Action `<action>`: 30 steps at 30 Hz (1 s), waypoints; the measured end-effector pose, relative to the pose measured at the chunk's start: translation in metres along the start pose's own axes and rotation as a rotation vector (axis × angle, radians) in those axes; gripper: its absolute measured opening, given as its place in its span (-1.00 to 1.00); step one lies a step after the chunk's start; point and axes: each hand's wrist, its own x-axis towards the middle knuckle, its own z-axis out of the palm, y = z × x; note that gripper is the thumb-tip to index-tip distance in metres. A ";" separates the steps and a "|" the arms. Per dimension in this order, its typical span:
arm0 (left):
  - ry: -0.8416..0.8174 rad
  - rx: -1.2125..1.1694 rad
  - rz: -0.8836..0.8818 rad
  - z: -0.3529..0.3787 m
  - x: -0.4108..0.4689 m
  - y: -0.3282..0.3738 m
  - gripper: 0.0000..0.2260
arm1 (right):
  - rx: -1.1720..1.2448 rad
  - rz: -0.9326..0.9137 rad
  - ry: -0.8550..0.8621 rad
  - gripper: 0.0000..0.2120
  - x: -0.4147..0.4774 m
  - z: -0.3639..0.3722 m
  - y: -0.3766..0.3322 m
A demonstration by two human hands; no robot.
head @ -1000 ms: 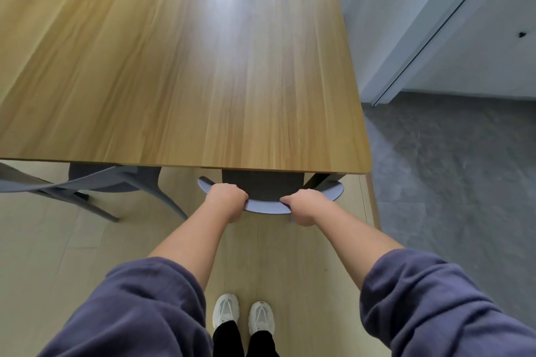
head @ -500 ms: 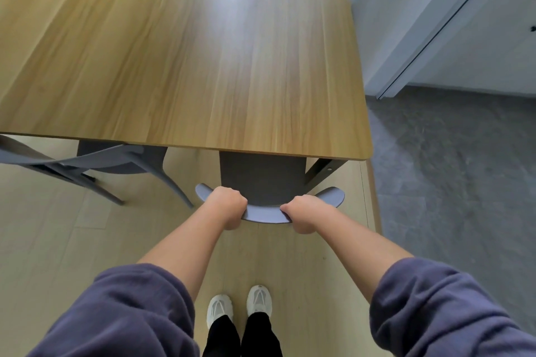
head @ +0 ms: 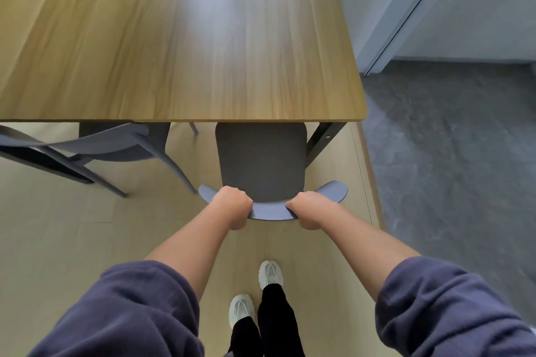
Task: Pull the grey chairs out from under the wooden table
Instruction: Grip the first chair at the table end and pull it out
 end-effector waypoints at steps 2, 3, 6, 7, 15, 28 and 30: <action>0.001 0.014 0.008 0.007 -0.006 0.006 -0.73 | 0.009 0.007 0.010 -0.82 -0.005 0.008 -0.008; 0.006 0.023 0.014 0.012 -0.010 0.008 -0.73 | 0.016 0.018 0.017 -0.82 -0.008 0.012 -0.011; 0.064 0.015 -0.001 0.024 -0.015 0.007 -0.77 | 0.076 0.072 0.051 -0.70 -0.014 0.023 -0.010; 0.072 0.002 -0.017 0.028 -0.016 0.004 -0.78 | 0.086 0.092 0.057 -0.69 -0.015 0.026 -0.007; 0.006 -0.066 -0.077 0.019 -0.019 0.003 -0.80 | 0.017 0.108 0.023 -0.82 -0.018 0.021 -0.003; -0.080 -0.161 -0.110 0.050 -0.059 0.049 -0.78 | -0.018 0.016 0.014 -0.81 -0.053 0.060 -0.031; -0.073 -0.168 -0.115 0.056 -0.067 0.060 -0.79 | -0.030 0.010 0.009 -0.82 -0.060 0.069 -0.034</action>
